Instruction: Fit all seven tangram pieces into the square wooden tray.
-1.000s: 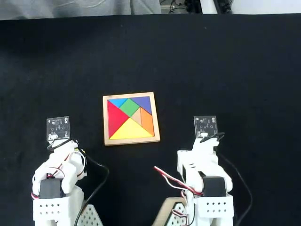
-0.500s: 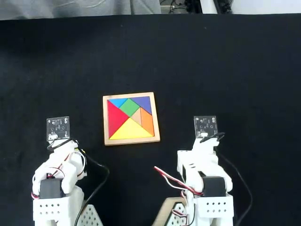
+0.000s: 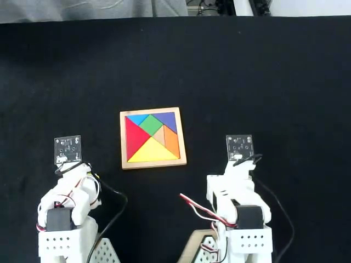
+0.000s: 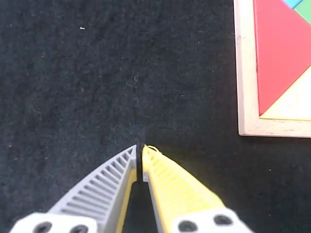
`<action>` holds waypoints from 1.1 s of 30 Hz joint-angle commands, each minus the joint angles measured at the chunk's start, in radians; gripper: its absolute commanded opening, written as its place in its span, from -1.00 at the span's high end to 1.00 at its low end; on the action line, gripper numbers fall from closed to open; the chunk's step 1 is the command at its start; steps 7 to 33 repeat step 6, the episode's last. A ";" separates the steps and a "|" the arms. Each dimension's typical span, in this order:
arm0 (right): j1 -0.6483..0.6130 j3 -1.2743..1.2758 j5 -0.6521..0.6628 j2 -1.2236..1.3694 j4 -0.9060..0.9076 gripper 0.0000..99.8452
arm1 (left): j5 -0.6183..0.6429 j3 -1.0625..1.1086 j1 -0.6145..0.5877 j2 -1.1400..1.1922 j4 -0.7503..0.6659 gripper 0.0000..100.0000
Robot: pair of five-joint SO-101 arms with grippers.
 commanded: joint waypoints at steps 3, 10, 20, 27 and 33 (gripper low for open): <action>0.011 0.001 0.008 -0.074 0.005 0.98 | 0.003 0.019 0.007 -0.009 0.006 0.94; 0.011 0.001 0.008 -0.074 0.005 0.98 | 0.003 0.019 0.007 -0.009 0.006 0.94; 0.011 0.001 0.008 -0.074 0.005 0.98 | 0.003 0.019 0.007 -0.009 0.006 0.94; 0.011 0.001 0.008 -0.074 0.005 0.98 | 0.003 0.019 0.007 -0.009 0.006 0.94; 0.011 0.001 0.008 -0.074 0.005 0.98 | 0.003 0.019 0.007 -0.009 0.006 0.94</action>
